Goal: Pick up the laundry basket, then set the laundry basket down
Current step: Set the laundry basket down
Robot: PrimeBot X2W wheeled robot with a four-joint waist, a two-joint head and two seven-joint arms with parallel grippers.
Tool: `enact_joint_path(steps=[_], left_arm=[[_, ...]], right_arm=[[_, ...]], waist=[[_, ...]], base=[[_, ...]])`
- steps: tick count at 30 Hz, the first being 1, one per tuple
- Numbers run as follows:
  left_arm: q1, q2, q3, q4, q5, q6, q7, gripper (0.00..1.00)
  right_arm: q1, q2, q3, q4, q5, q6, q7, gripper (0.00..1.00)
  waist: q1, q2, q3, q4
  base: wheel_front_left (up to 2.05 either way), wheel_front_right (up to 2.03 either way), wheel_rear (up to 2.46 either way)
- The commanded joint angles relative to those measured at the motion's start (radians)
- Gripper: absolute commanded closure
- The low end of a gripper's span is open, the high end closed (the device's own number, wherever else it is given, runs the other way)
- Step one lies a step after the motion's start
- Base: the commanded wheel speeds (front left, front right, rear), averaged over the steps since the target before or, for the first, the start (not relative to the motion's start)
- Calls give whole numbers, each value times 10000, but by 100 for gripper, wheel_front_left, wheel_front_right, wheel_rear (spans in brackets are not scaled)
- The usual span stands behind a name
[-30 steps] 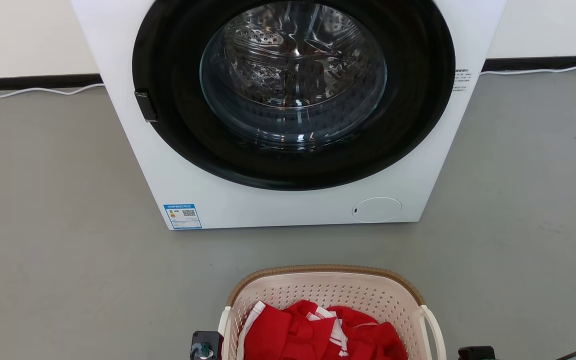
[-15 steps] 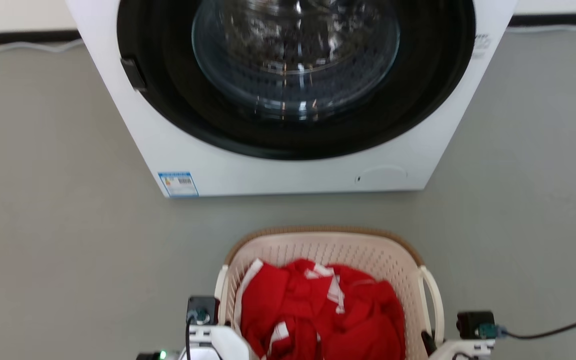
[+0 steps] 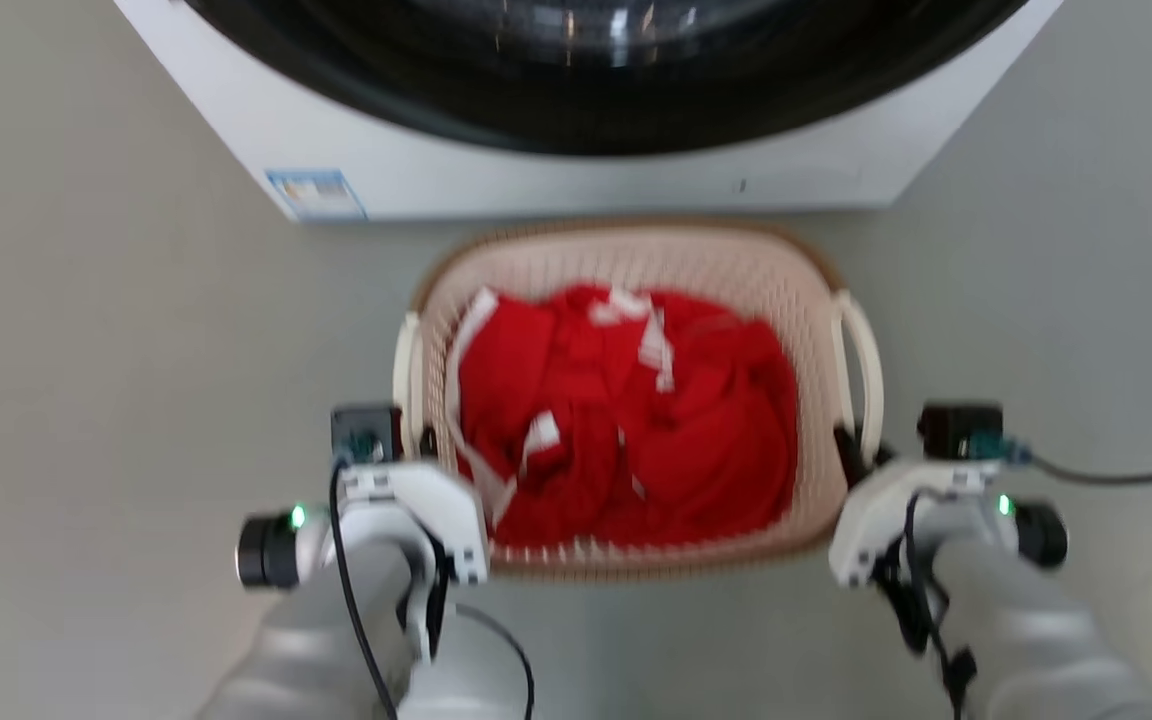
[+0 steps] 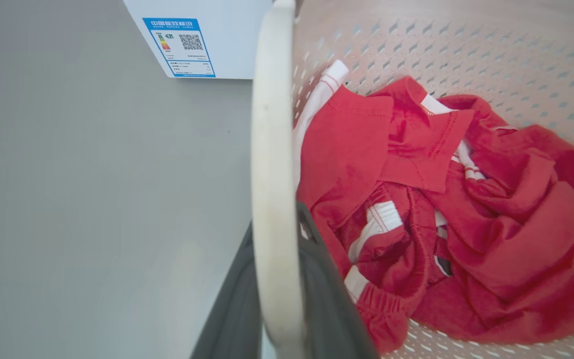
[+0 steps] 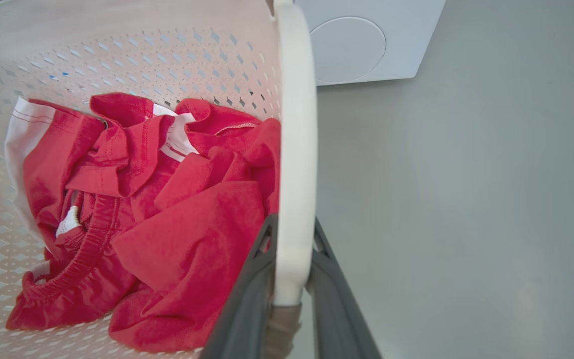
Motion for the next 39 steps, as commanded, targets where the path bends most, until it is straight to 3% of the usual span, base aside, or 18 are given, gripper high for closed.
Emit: enact_joint_path(steps=[1,10,18,39], left_arm=[[-459,451,335,195,174,62,-196,100],[-1469,543,1678,39,1394,89,-206,100],[-1657,522,2596,-175,2210,38,-207,100],[-1487,503,5550,-1540,5229,-221,-208,100]], right_arm=[[-134,-315,-241,13,-295,-53,-224,100],[-941,-315,-2341,-472,-2493,-53,-225,100],[-748,-315,-3786,-1213,-4082,-53,-225,100],[-869,-315,-5177,-2791,-5782,-53,-225,100]], waist=[[0,-1,1117,0],[0,-1,2826,-10],[0,-1,3524,112],[0,-1,4744,117]], base=[[0,0,0],[0,0,0],[0,0,0],[0,0,0]])
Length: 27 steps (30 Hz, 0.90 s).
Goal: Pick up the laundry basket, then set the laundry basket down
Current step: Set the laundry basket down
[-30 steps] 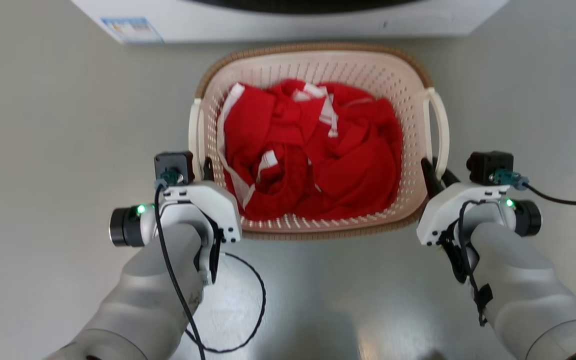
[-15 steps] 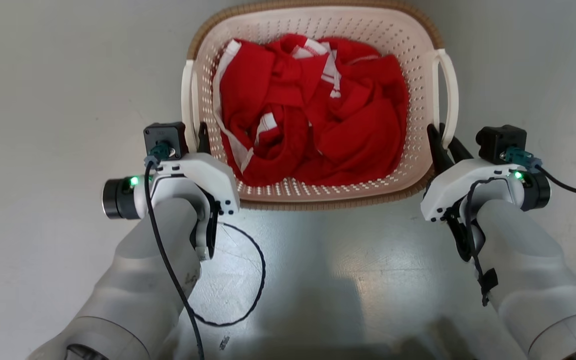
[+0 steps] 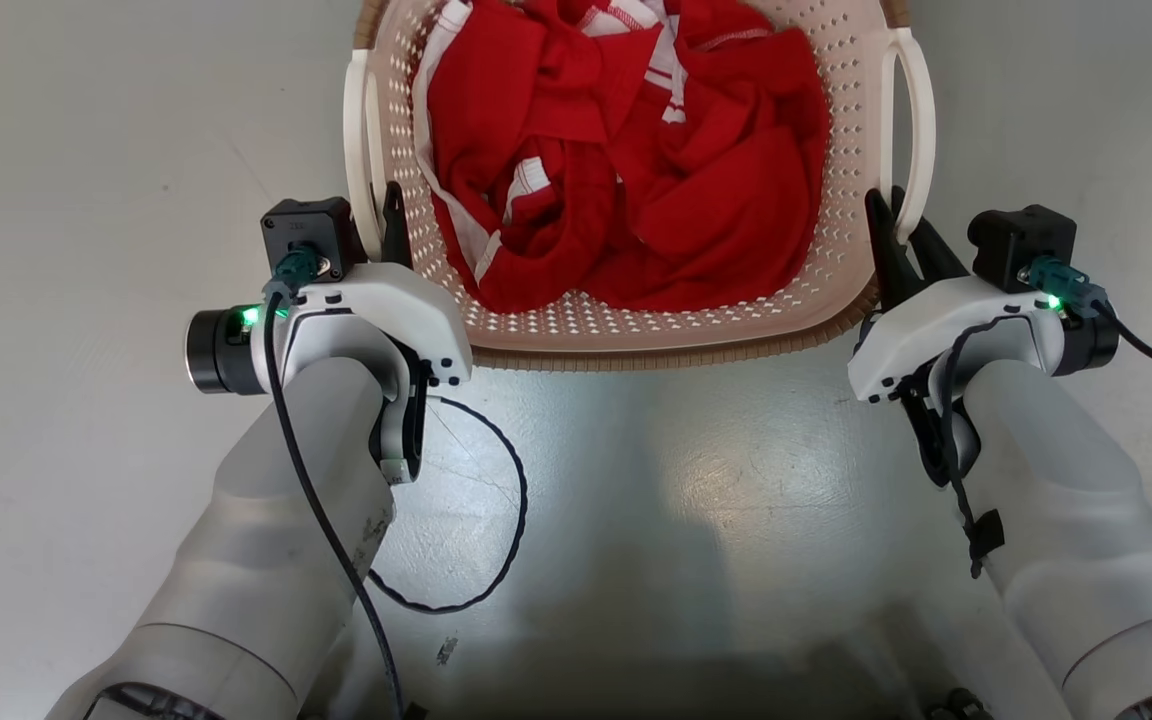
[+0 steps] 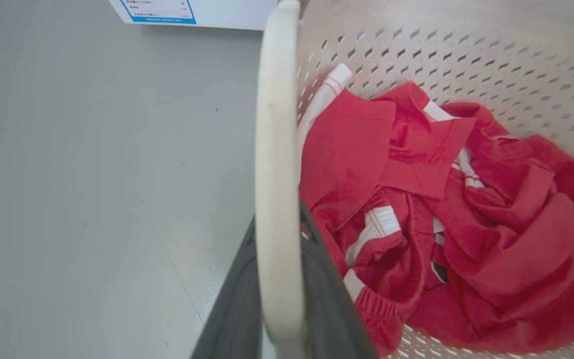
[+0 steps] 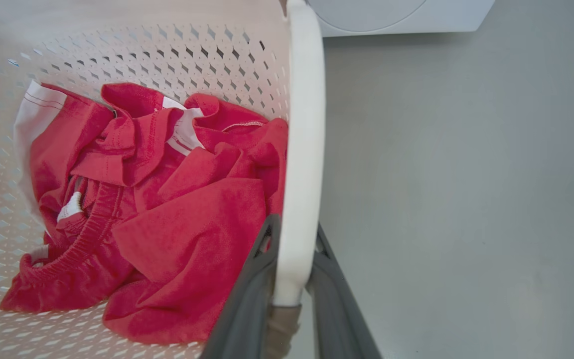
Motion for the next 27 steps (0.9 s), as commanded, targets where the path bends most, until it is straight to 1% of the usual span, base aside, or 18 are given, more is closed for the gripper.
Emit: enact_joint_path(steps=[1,7,10,11,12,13,14,15,16,27], left_arm=[[101,437,432,-142,280,-20,-131,100],[164,404,935,-294,848,-181,-131,100],[199,399,1091,-422,966,-242,-131,100],[210,398,1120,-466,979,-256,-131,89],[218,398,1138,-505,988,-264,-131,68],[227,397,1155,-546,981,-274,-131,60],[243,397,1205,-612,934,-285,-131,51],[268,397,1265,-683,871,-289,-131,18],[314,396,1331,-816,800,-277,-131,0],[536,395,1202,-1211,538,-228,-131,0]], right_arm=[[287,-97,-11,-174,-175,-52,-149,100],[286,-97,-115,-333,-358,-52,-149,100],[266,-97,-188,-336,-470,-52,-149,100],[252,-97,-221,-324,-507,-52,-149,100],[239,-97,-251,-313,-537,-52,-149,93],[228,-97,-278,-309,-560,-52,-149,76],[218,-97,-304,-309,-580,-52,-149,63],[211,-97,-333,-315,-596,-52,-149,52],[217,-97,-432,-410,-576,-52,-149,0],[349,-97,-576,-700,-497,-52,-149,0]], waist=[[0,0,87,9],[0,0,263,8],[0,0,343,12],[0,0,366,13],[0,0,385,18],[0,0,402,21],[0,0,417,25],[0,0,429,28],[0,0,452,42],[0,0,537,72]], base=[[0,0,0],[0,0,0],[0,0,0],[0,0,0],[0,0,0],[0,0,0],[0,0,0],[0,0,0],[0,0,0],[0,0,0]])
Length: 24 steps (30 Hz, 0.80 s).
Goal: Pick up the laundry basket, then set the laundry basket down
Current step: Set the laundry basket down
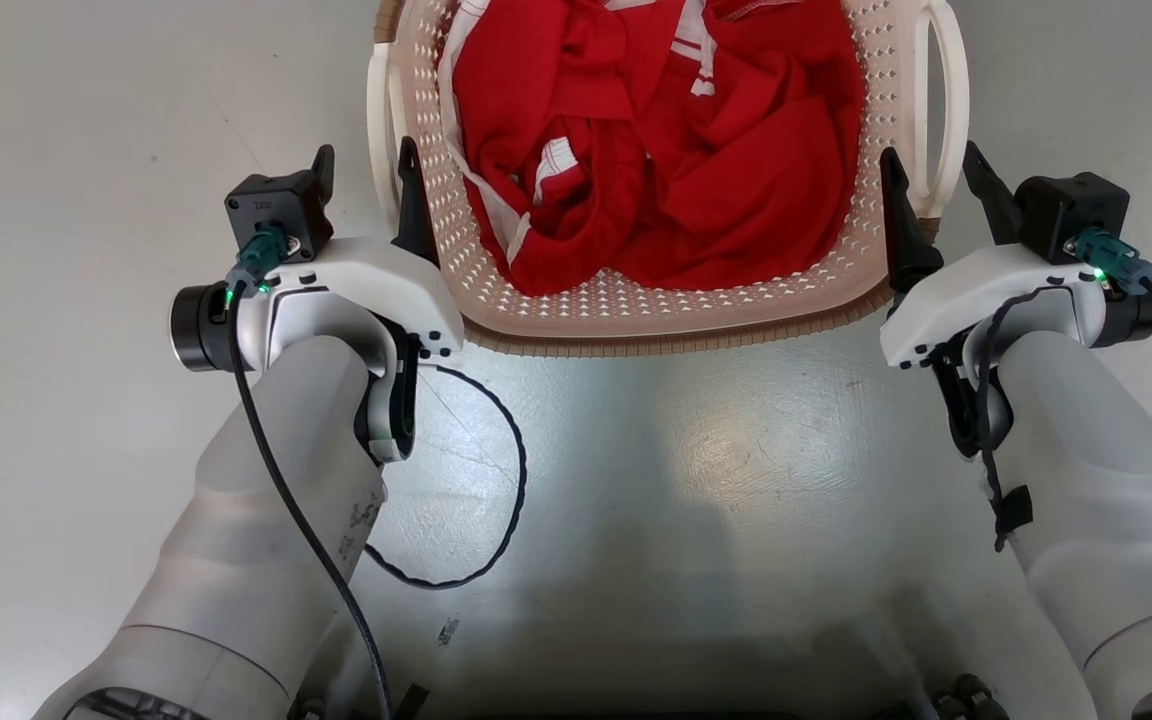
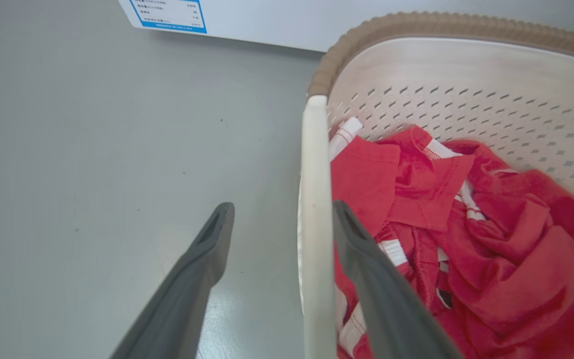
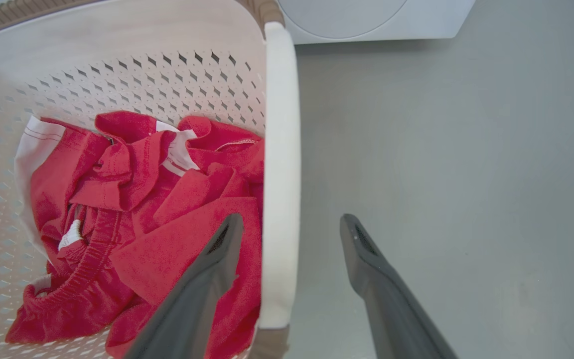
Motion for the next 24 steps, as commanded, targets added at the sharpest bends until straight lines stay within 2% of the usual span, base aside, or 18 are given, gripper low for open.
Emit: enact_joint_path(steps=[1,15,24], left_arm=[[371,274,116,-168,-38,48,-57,0],[278,274,56,-420,-42,24,-57,0],[523,274,344,-594,174,-21,-57,0]], right_arm=[[498,159,167,-157,38,-21,-135,0],[538,159,674,-266,752,-21,-135,0],[877,159,716,-971,760,-21,-135,0]], waist=[[0,0,-4,0],[0,0,-51,-71],[0,0,-611,-148]], base=[[0,0,0],[0,0,0],[0,0,0]])
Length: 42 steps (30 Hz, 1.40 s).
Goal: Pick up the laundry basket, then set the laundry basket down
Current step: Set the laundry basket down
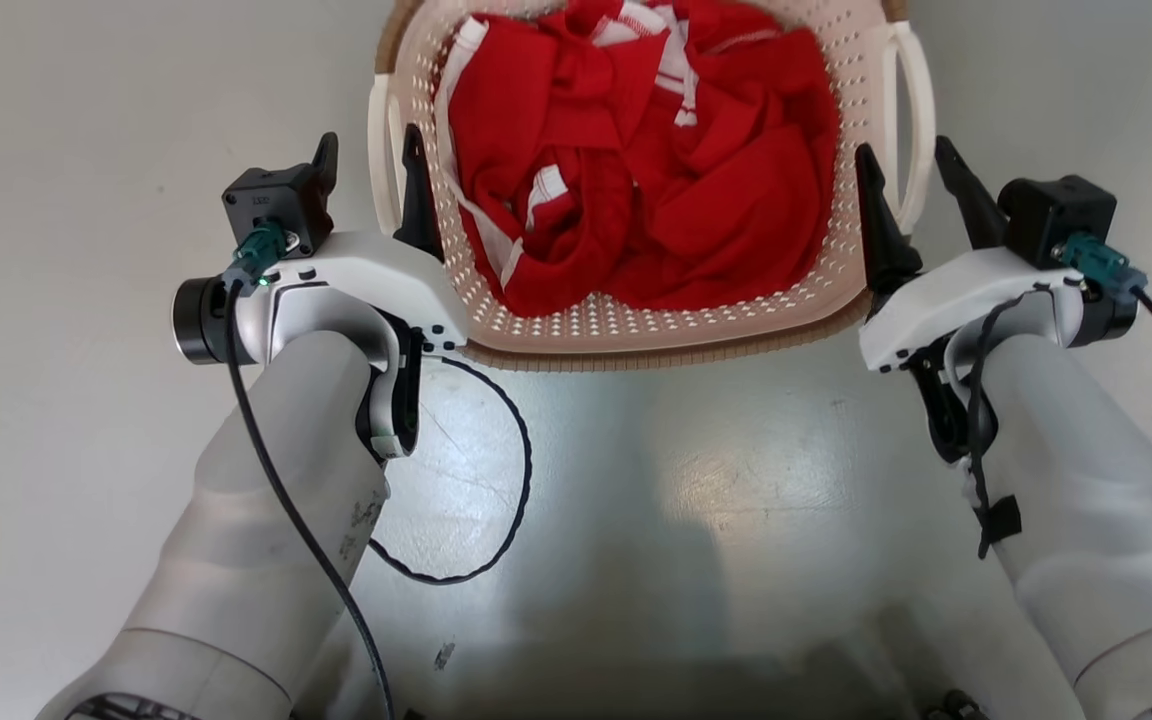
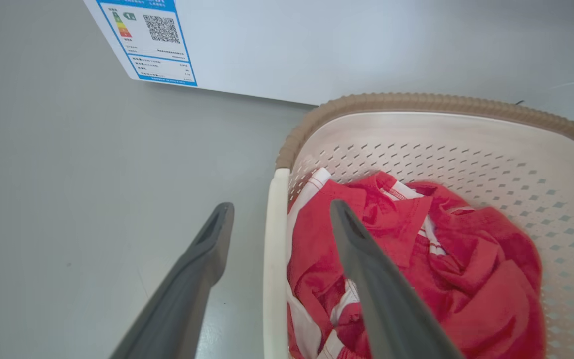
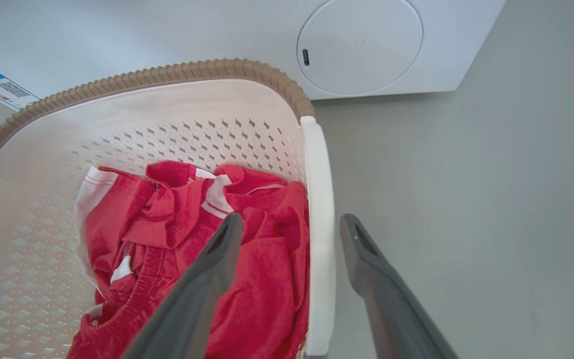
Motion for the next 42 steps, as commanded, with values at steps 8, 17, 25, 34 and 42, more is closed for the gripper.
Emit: enact_joint_path(steps=[8,17,25,34,42], left_arm=[[1392,271,869,-582,436,-171,-49,0],[3080,271,1776,-1170,869,-603,-49,0],[4742,271,2663,-1830,1409,-1020,-49,0],[6854,271,3462,-3143,1787,-1340,-49,0],[8679,271,3922,-4021,2131,-1440,-49,0]], right_arm=[[1595,159,-479,-1374,-961,-13,-136,0],[3332,159,-1163,-2688,-1692,-13,-136,0],[5128,159,-1981,-3900,-2158,-13,-136,0],[7389,159,-3046,-4868,-2341,-13,-136,0],[9048,159,-3519,-5159,-2416,-13,-136,0]], waist=[[0,0,-1356,-61],[0,0,-3260,-143],[0,0,-5147,-160],[0,0,-6865,12],[0,0,-8258,57]], base=[[0,0,0],[0,0,0],[0,0,0],[0,0,0],[0,0,0]])
